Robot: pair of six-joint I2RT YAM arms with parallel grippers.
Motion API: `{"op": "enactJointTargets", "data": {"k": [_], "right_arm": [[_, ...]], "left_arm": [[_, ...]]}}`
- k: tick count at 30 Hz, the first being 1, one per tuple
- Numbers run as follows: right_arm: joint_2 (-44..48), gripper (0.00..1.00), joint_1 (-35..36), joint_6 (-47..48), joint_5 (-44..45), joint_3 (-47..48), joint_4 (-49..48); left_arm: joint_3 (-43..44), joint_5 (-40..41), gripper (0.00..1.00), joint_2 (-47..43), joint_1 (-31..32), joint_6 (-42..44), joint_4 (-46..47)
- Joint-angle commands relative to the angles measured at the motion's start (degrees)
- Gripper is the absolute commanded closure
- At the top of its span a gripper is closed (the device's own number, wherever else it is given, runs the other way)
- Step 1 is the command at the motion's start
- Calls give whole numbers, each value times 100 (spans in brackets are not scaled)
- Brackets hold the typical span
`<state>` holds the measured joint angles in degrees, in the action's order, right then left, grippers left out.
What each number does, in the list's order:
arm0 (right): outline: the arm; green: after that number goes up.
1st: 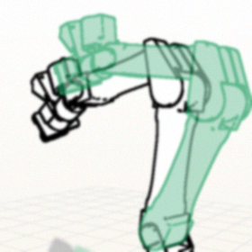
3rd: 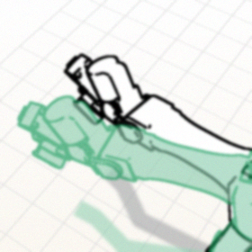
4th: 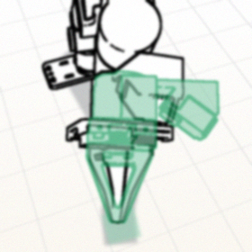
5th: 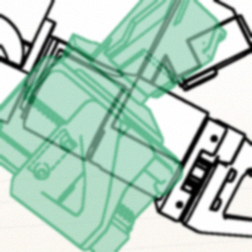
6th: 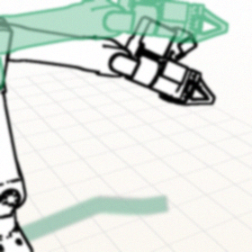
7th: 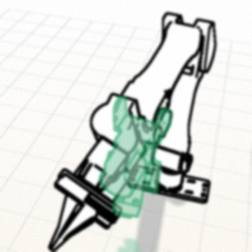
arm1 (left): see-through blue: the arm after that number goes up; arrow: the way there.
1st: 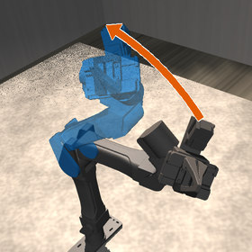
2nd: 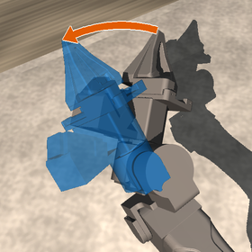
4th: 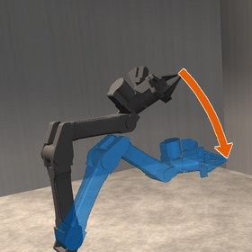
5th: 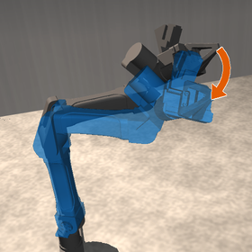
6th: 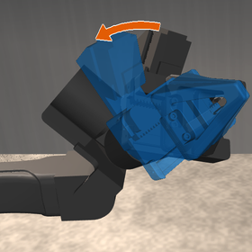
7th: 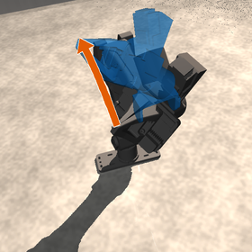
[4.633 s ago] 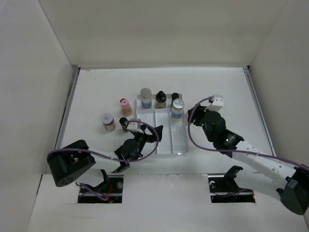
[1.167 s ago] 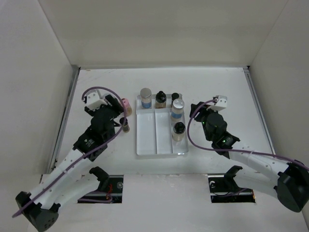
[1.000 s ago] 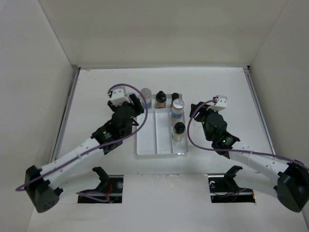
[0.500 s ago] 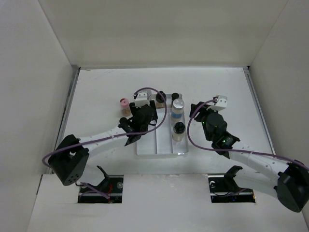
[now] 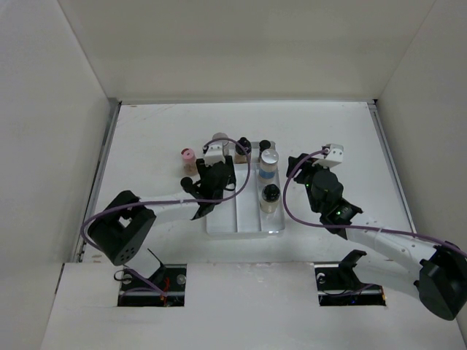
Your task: Organize the condiment bottles
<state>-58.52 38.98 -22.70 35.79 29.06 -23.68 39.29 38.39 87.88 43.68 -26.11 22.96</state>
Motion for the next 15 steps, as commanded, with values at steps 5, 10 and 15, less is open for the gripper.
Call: {"op": "enactJointTargets", "data": {"k": [5,10,15], "right_arm": [[122,34,-44,-15,-11,-32,-303],[95,34,-53,-15,-11,-14,-286],[104,34,-53,-24,-11,-14,-286]], "left_arm": [[-272,440,42,-7,241,71,1447],[-308,608,27,-367,417,290,1492],[-272,915,19,-1052,628,563,1255]]}}
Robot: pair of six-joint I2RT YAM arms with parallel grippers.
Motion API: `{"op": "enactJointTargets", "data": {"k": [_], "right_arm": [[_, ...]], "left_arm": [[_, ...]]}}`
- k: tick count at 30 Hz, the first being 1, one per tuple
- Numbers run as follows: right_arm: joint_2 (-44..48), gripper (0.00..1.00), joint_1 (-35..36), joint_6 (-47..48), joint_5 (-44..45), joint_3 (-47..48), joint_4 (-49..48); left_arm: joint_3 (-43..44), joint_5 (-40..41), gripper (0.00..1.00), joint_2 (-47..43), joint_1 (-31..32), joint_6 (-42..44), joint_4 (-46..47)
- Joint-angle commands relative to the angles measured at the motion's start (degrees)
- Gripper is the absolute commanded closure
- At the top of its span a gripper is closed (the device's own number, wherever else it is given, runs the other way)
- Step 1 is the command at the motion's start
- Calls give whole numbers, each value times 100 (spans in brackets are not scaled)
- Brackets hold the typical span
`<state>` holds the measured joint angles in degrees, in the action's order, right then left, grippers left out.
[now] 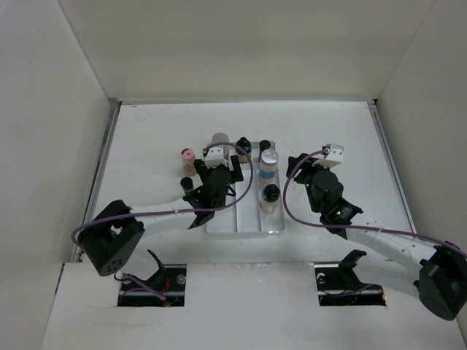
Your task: Organize the condiment bottles
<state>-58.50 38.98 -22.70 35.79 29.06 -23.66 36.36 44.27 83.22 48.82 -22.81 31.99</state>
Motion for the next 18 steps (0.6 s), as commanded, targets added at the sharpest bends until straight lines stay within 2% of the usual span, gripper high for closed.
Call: {"op": "enactJointTargets", "data": {"k": [1,5,9,14,18], "right_arm": [[102,34,-53,-24,-11,-14,-288],[67,33,-53,-15,-11,-6,-288],[120,33,-35,-24,-11,-23,-306],[49,32,-27,-15,-11,12,-314],[-39,31,-18,11,-11,38,-280]], "left_arm": [[-6,363,19,-744,132,250,300],[-68,425,22,-1403,27,251,-217],[29,171,23,-1774,-692,40,-1201],[731,-1243,21,-1529,-1878,-627,-2775],[1083,-1869,20,-1020,-2495,-707,-2926]]}}
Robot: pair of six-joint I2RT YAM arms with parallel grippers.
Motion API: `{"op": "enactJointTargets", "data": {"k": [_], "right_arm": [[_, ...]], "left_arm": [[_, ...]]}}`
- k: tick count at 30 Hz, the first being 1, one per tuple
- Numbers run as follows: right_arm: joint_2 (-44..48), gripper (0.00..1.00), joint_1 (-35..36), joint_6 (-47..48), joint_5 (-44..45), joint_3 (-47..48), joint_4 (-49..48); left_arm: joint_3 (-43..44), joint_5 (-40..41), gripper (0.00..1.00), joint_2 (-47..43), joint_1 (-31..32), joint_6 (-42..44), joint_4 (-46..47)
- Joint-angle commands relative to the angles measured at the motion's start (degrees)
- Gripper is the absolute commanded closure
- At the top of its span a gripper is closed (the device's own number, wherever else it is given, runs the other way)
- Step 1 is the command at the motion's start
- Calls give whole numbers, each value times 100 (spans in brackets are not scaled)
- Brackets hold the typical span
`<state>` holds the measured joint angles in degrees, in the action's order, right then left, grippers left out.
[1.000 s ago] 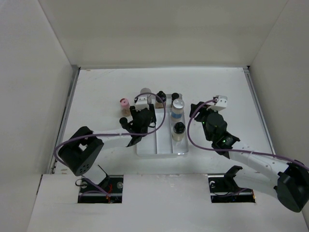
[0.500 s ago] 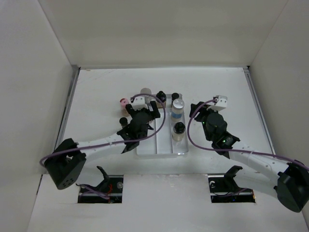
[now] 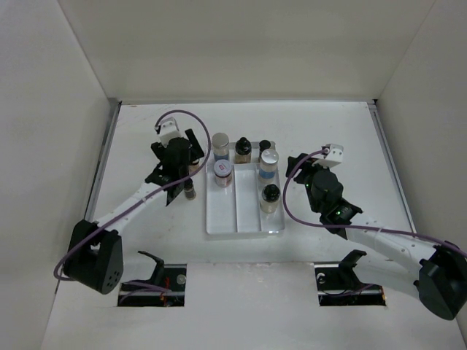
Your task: Organize the condiment bottles
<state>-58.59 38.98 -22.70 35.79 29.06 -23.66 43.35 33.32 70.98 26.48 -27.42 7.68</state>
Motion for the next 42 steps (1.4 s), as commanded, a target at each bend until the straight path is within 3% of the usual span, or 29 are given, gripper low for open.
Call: {"op": "enactJointTargets", "data": {"k": [1,8,14,18,23,28,34,42], "right_arm": [[-21,31,-18,11,-11,47,-279],[-39,31,-18,20,-11,56,-288],[40,30,-18,29,-11,30,-279],[58,30,-18,28,-11,21,-279],[32,30,-18,20,-11,21,-280],[-3,30,-18,29,-11,30,-306],[67,30,-18,11,-11,12,-306],[-21,30,-18,11,-11,30,-279]], "left_arm": [[463,-783,20,371,-314,-229,-452],[894,-792,24,1312,-411,-211,-320],[903,-344,39,1550,-429,-238,-311],[868,-274,58,1533,-446,-229,-294],[684,-10,71,919,-324,-185,-153],[499,244,72,-425,115,175,181],[306,482,72,-1428,985,439,-380],[-55,1052,72,-1552,2584,255,-1137]]}}
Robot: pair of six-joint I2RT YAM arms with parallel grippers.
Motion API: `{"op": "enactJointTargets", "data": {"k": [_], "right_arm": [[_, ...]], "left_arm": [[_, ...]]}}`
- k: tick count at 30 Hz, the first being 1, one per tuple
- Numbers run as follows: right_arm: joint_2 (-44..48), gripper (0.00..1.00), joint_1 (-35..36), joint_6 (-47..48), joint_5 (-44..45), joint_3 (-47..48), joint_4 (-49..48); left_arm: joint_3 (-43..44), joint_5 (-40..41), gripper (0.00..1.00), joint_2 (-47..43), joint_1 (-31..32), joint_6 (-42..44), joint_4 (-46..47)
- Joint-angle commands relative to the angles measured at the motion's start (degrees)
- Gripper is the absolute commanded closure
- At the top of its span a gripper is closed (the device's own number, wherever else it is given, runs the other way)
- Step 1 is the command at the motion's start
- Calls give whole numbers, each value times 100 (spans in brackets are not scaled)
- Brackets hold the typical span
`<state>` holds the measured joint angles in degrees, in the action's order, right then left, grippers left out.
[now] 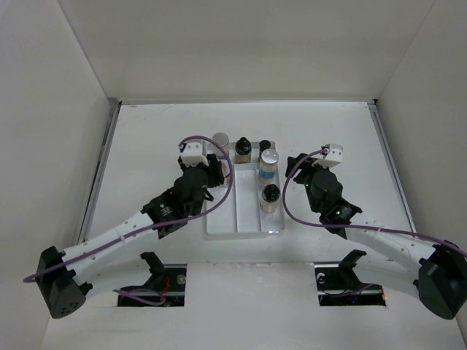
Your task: Organize the condiment bottles
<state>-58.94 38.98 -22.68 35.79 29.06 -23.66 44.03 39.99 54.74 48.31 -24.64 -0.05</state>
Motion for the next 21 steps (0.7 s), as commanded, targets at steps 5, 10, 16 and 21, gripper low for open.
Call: {"op": "enactJointTargets", "data": {"k": [5,10,16,21], "right_arm": [[14,30,-53,0,-11,21,-280],[14,30,-35,-9,-11,21,-288],[14,30,-44,-9,-11,21,-288],[31,30,-53,0,-11,12,-288]], "left_arm": [[-105,835,72,265,1008,-119,-600],[-333,704,72,581,1053,-409,-373],[-641,283,72,1275,720,-445,515],[-659,-26,72,1732,552,-497,831]]}}
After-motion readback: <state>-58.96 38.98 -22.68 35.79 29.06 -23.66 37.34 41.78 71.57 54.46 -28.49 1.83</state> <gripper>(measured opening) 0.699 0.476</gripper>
